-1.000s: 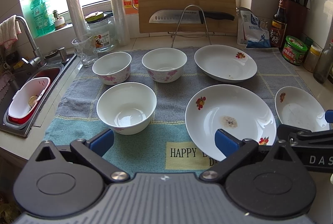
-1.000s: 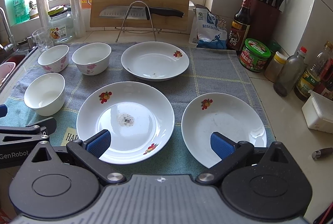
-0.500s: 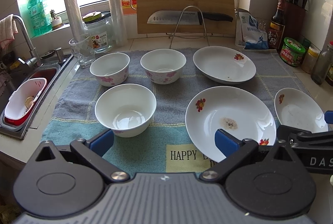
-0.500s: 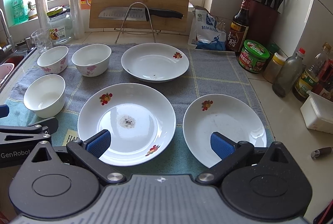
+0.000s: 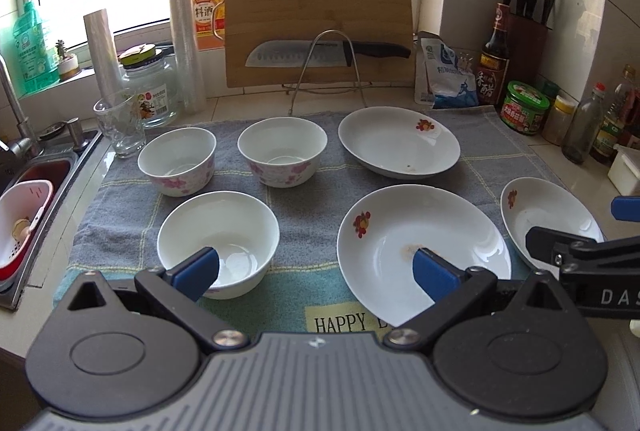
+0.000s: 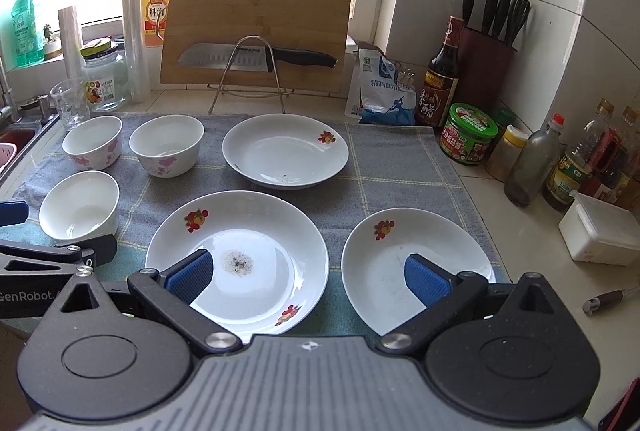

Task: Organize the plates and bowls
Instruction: 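Reach the left tool to a white flowered plate and grasp its rim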

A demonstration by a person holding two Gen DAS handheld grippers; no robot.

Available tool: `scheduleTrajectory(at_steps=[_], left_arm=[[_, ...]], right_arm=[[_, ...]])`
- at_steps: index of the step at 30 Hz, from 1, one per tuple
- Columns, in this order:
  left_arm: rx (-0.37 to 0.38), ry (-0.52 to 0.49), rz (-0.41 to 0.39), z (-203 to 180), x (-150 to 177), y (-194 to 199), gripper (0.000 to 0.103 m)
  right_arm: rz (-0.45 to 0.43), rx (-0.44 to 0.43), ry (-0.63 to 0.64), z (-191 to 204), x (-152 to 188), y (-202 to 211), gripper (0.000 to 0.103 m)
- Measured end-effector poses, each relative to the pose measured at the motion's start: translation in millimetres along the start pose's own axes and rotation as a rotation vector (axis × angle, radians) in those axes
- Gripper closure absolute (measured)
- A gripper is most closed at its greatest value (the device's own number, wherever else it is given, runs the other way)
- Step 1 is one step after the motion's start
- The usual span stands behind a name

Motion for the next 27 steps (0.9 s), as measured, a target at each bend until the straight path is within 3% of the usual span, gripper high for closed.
scheduleTrajectory(at_steps=[6,14,18,23,27], left_arm=[[0.093,-0.052,-0.041,-1,-2,-5,0.001],[0.165,-0.086,-0.066,-11,-10,-16,0.001],[0.18,-0.11,-0.071,-22,-10,-25,0.001],[0.228,-0.112,-0.022,-36,-18,-34,0.001],[0.173,-0.171,-0.007,-55,-26,-46,0.001]], right_arm=[[-0.049,0.059,-0.006,-15,13,12,0.0],[0.018,0.168,-0.017,-62,45,2,0.0],[0.055,0.137,-0.015,-81,65,-11,0.0],[0.106,0.056,-0.023,-100,85,-38,0.0],[0.129,0.014,-0.039,-117,93,-61,0.0]])
Point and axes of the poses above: each gripper's, at about its wrist camera, not at the fingertips, and y roughly against the way its jaws point, z to its left, x to its underside, the point moved 1 cm from there along -y, roughly the way its jaws point, and after that the axes turned 5 degrees about -x, right-handed, at the moved point
